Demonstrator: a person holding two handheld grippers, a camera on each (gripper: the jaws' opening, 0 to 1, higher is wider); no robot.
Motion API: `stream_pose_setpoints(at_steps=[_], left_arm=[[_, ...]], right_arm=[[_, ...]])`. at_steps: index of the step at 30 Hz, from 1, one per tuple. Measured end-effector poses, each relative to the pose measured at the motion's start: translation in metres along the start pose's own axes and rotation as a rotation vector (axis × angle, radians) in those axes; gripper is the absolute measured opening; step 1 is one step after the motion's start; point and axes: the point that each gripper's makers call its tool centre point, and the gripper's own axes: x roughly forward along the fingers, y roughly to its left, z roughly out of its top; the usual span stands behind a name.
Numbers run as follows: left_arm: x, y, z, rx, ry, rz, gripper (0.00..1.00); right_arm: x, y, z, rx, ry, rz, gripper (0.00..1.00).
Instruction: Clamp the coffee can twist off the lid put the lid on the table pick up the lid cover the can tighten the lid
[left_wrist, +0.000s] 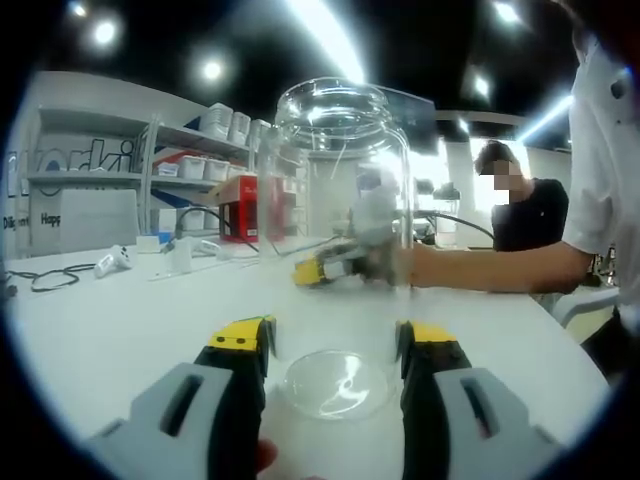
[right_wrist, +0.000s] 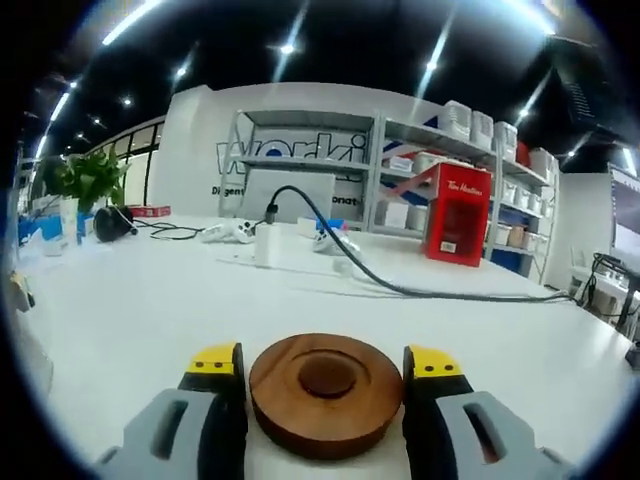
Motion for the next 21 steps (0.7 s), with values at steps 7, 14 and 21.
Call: stream_pose_setpoints(at_steps=[7,14,21], left_arm=[[-0.0001,-0.0008,0.0,0.0,0.001,0.0,0.44],[-0.0002,-0.002,0.0002,0.0,0.001,0.001,0.44],[-0.0005,-0.0021,0.0003,0.0,0.002,0.001,0.44]], right_arm=[[-0.0012,-0.0057,-0.003,0.047,0.008,-0.017,0.55],[-0.0015,-0.0093,-0.0036,0.069,0.003,-0.02,0.54],[-0.0015,-0.0086,-0.0034,0.063,-0.003,-0.016,0.54]])
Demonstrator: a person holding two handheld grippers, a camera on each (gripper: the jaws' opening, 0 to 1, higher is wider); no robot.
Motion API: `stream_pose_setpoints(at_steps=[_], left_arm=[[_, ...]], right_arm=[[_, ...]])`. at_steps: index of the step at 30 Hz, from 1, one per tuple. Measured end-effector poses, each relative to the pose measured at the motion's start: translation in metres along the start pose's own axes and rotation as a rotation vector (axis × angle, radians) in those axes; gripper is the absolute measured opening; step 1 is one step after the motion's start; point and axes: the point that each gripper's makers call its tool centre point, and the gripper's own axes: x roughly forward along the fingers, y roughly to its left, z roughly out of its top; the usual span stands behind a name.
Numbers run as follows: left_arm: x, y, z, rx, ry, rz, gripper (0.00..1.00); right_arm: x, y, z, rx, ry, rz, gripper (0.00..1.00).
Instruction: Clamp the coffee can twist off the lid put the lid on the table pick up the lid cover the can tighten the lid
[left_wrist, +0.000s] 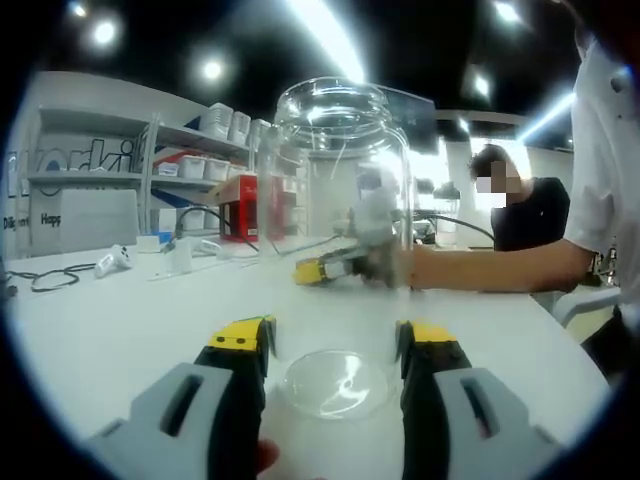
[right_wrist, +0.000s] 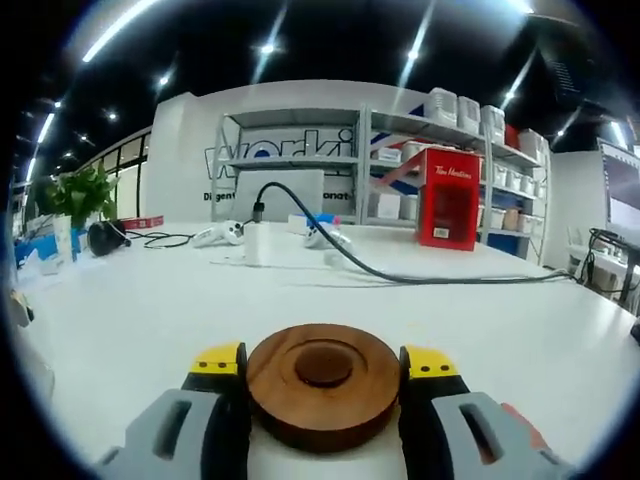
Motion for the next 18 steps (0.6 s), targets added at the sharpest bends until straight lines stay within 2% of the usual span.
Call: stream_pose_setpoints(at_steps=[2,7,10,12,16,18], left_arm=[[0.0,0.0,0.0,0.0,0.0,0.0,0.44],[0.0,0.0,0.0,-0.001,0.001,0.001,0.44],[0.0,0.0,0.0,-0.001,0.001,0.001,0.44],[0.0,0.001,0.0,-0.001,0.001,0.001,0.44],[0.0,0.001,0.0,-0.001,0.001,0.001,0.44],[0.0,0.001,0.0,-0.001,0.001,0.0,0.44]], right_arm=[[0.0,0.0,0.001,-0.007,-0.001,-0.003,0.54],[0.0,0.002,0.007,-0.095,-0.021,-0.015,0.54],[-0.003,0.002,0.013,-0.066,-0.047,-0.008,0.53],[-0.006,-0.001,0.021,-0.035,-0.09,-0.013,0.53],[-0.01,0.001,0.031,-0.045,-0.142,0.003,0.53],[-0.01,0.003,0.031,-0.048,-0.142,0.004,0.53]])
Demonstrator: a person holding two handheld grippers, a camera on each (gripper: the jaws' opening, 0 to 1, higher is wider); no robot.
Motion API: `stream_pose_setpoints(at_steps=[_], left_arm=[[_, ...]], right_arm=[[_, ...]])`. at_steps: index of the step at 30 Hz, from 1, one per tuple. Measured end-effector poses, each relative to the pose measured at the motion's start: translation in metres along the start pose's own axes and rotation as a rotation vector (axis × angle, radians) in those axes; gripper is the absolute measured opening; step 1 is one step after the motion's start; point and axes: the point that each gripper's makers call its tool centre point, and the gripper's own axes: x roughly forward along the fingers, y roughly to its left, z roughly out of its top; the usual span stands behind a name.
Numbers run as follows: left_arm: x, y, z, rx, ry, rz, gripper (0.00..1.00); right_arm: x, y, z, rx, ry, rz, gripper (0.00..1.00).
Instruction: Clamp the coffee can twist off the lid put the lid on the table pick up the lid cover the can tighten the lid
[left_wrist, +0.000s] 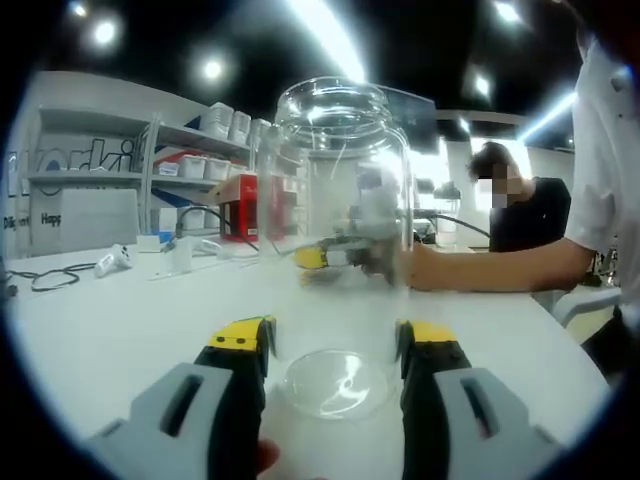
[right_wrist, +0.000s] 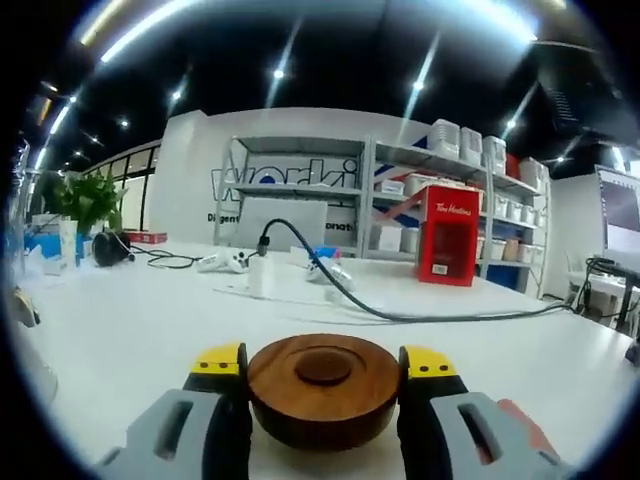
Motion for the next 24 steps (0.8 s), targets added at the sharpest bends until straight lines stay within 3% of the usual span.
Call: stream_pose_setpoints(at_steps=[6,14,24], left_arm=[[0.0,0.0,0.0,0.001,0.0,0.0,0.44],[0.0,0.0,0.0,0.002,0.0,0.001,0.44],[0.0,0.0,0.0,0.003,0.001,0.0,0.44]], right_arm=[[0.0,0.002,0.002,0.001,-0.006,0.002,0.53],[-0.007,-0.002,0.017,0.035,-0.062,-0.001,0.53],[-0.008,-0.001,0.019,0.045,-0.067,0.007,0.53]])
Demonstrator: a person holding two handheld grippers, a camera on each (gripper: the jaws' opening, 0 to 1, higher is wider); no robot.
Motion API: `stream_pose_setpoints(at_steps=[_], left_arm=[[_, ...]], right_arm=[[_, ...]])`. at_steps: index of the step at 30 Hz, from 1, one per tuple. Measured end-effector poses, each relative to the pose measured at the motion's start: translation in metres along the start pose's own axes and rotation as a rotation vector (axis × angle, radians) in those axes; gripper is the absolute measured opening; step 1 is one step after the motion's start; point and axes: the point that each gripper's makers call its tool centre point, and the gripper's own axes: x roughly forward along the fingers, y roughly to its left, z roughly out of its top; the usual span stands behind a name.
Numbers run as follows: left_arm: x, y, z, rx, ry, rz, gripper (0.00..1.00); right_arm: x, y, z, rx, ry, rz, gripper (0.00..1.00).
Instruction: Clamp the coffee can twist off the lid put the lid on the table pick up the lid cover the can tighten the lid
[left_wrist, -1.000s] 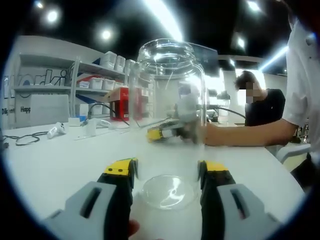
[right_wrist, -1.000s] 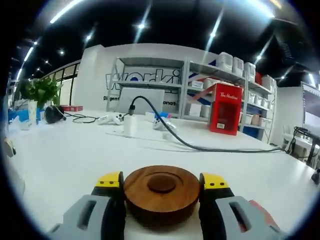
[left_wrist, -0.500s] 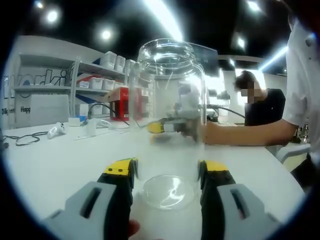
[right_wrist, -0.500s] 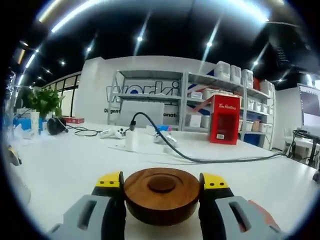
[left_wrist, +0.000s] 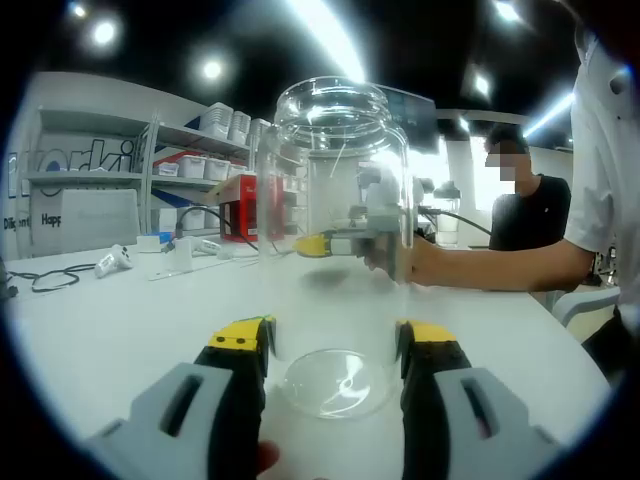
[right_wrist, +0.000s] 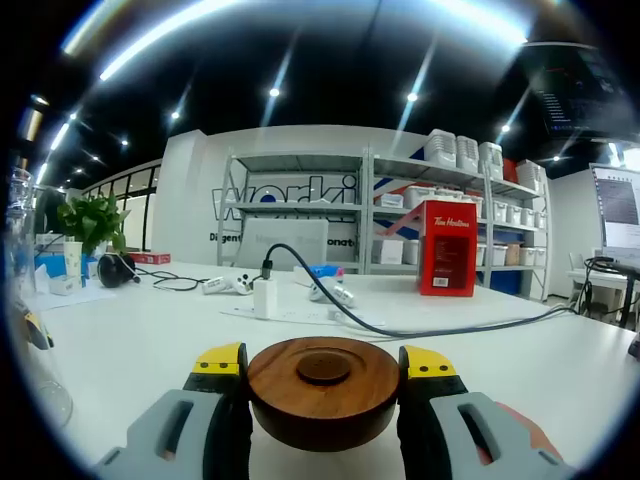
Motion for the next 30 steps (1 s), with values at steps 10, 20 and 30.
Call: stream_pose_setpoints(at_steps=[10,20,30], left_arm=[[0.0,0.001,-0.001,0.005,0.001,0.0,0.44],[0.0,0.001,-0.001,0.012,0.004,0.002,0.44],[0.001,0.001,-0.001,0.017,0.005,0.004,0.44]], right_arm=[[0.0,0.002,-0.001,0.016,0.007,0.008,0.53],[-0.003,-0.002,0.013,0.019,0.008,0.007,0.53],[-0.006,0.005,0.027,0.043,0.02,0.052,0.53]])
